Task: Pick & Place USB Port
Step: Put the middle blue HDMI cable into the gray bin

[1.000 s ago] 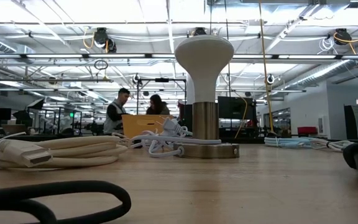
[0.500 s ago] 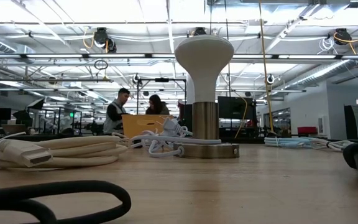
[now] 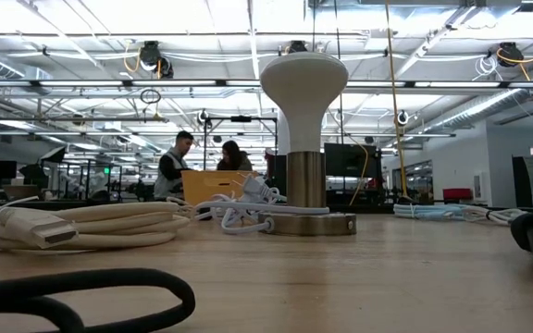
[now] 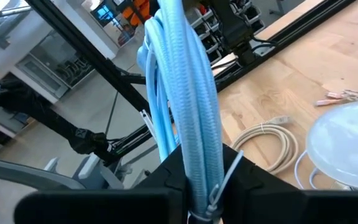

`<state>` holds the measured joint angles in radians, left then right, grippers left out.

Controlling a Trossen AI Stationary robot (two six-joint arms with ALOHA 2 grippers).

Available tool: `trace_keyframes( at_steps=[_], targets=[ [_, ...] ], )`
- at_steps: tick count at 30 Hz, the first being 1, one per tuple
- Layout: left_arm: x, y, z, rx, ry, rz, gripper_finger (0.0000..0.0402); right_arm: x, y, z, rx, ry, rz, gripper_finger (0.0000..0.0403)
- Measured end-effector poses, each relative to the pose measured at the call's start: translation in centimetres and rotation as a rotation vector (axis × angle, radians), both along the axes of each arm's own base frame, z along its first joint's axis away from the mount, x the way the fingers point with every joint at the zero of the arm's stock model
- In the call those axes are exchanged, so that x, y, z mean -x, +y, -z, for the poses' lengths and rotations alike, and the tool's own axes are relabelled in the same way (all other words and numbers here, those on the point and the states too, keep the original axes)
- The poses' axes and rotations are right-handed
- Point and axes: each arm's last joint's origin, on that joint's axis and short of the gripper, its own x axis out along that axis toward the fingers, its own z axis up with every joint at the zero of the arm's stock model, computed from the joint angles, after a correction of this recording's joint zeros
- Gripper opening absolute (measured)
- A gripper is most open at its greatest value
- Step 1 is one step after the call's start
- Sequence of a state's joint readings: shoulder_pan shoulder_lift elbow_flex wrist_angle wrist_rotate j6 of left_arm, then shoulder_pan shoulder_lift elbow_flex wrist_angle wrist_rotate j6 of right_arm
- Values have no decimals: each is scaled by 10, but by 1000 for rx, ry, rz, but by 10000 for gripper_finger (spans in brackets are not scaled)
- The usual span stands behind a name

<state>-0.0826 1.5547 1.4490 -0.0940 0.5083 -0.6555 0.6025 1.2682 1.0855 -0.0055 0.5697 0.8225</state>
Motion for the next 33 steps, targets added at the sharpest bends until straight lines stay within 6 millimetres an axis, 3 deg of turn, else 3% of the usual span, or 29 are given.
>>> trace_keyframes(
  at_steps=[5,13,19,24,27,33],
  targets=[
    [0,0,-2,12,-16,-2,39,0,0,0,3,-3,1,33],
    [-1,2,-2,15,-20,16,12,0,0,0,-3,-2,1,33],
    [2,17,4,21,78,-17,97,6,8,3,-69,29,-8,33],
    [20,40,8,-77,225,-232,157,18,20,12,-130,119,-25,33],
    [30,56,8,-145,280,-362,169,27,24,20,-193,205,-6,33],
    [47,68,9,-195,358,-398,155,62,33,46,-361,474,149,33]
  ],
)
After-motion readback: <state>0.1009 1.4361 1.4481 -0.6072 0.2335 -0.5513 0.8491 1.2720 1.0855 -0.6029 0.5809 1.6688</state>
